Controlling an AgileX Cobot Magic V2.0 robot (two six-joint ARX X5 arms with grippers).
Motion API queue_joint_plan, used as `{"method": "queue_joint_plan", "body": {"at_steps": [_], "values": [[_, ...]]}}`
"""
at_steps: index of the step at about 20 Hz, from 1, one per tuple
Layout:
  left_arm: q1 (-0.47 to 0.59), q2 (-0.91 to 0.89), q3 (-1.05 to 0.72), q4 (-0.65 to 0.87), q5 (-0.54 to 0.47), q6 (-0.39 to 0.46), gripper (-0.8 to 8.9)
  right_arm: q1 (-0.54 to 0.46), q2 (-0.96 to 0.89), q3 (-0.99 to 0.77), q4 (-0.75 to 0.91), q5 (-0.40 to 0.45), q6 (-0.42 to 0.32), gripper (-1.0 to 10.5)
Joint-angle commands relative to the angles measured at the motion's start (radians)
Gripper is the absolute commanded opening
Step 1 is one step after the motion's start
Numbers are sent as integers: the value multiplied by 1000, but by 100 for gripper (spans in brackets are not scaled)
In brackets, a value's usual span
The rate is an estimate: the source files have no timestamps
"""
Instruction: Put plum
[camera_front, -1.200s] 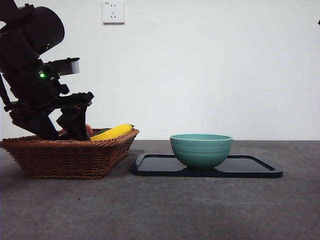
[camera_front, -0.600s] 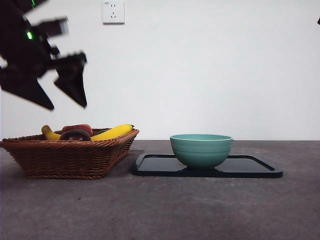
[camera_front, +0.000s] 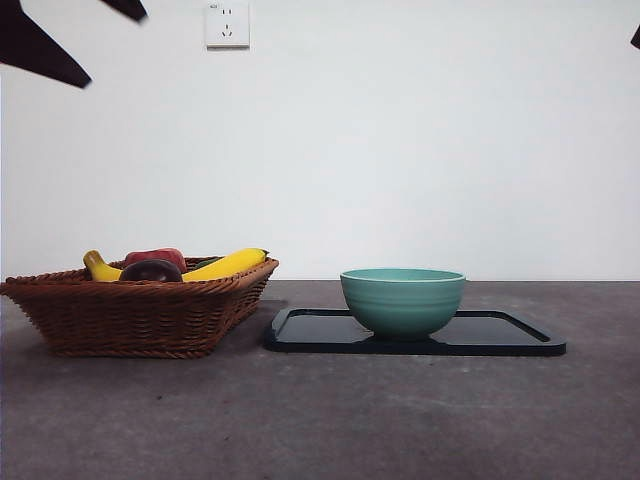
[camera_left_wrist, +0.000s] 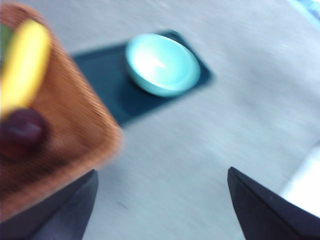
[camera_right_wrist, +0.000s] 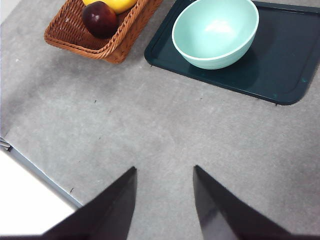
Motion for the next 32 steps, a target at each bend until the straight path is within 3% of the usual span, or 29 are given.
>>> {"method": "queue_joint_plan", "body": {"at_steps": [1,13,18,24,32], "values": [[-6,-25,13,-52,76,1,405,5,3,8,10,0,11,181],[-6,-42,13,-119,100,26,405,5,4,8,10,0,48,181],[-6,-42,13,-120,100,26,405,3,49,13,134,53,166,248],[-6,-42,13,-120,100,26,405,-2,341,142,262,92,183,263],[-6,-42,13,-121,100,29,405,-5,809,433,266,172,103,266]]}}
